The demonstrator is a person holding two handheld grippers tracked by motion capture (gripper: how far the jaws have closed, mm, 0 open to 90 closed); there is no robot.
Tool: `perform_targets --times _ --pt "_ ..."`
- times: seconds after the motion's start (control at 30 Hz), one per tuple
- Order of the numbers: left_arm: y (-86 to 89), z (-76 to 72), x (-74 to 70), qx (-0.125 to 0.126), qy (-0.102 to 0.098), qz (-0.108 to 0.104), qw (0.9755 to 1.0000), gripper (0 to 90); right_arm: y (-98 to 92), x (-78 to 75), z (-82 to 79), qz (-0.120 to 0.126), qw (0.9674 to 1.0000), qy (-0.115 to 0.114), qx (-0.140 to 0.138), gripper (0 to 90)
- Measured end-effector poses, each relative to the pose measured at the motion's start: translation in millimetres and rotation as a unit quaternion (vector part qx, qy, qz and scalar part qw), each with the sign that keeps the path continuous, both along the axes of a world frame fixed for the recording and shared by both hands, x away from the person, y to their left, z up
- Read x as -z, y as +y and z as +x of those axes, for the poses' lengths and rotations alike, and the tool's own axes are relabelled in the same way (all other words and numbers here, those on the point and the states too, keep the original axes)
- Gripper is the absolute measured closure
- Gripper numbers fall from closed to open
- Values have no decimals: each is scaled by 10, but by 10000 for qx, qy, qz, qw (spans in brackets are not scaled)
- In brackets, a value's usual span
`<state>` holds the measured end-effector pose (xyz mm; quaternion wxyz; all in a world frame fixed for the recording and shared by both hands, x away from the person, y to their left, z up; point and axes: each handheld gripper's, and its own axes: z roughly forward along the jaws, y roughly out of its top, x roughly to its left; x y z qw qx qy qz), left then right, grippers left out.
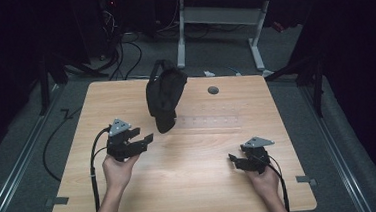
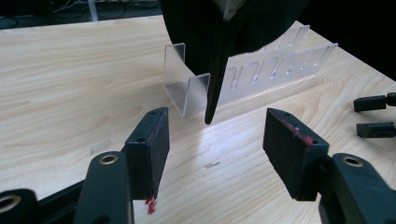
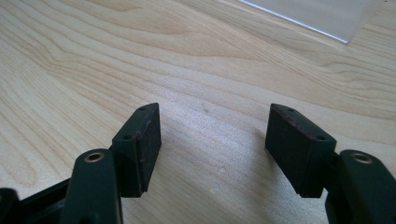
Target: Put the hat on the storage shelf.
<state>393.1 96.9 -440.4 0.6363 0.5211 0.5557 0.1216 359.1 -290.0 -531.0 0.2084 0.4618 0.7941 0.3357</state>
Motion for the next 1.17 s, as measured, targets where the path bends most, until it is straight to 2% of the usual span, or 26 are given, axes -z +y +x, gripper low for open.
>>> perform_targets --times 0.1,0.2,0.3,0.4,0.43,0.47,0.53,0.63,0.67,0.73,0.77,0.83,1.17 --pt "25 -52 37 -26 18 -32 10000 409 0 0 0 1 10000 1 1 361" --pt "41 -106 111 -14 51 24 10000 408 0 0 0 2 10000 1 2 361" --pt "65 -162 222 -70 46 80 9999 407 0 0 0 2 10000 1 3 361" --pt "85 -208 391 -194 95 237 9995 407 1 0 0 1 10000 2 3 361" --pt "85 -208 391 -194 95 237 9995 406 1 0 0 1 10000 2 3 361" --pt "96 -226 525 -252 203 374 9988 403 1 0 0 1 10000 2 3 362" --pt "107 -237 669 -322 281 626 9971 402 1 0 -1 3 10000 3 6 361" --pt "118 -239 798 -411 380 748 9956 399 1 0 0 2 10000 3 4 361" --pt "126 -238 913 -520 455 887 9937 397 1 0 0 3 10000 3 4 361" --pt "127 -234 1017 -610 537 1073 9909 391 1 0 0 2 10000 3 3 361" --pt "123 -250 1047 -638 393 1095 9912 381 1 0 0 2 10000 3 4 361" --pt "105 -259 1058 -675 353 1219 9896 373 1 0 0 2 10000 1 5 361" --pt "91 -263 1060 -653 377 1214 9897 331 0 0 2 -5 10000 -4 1 361"
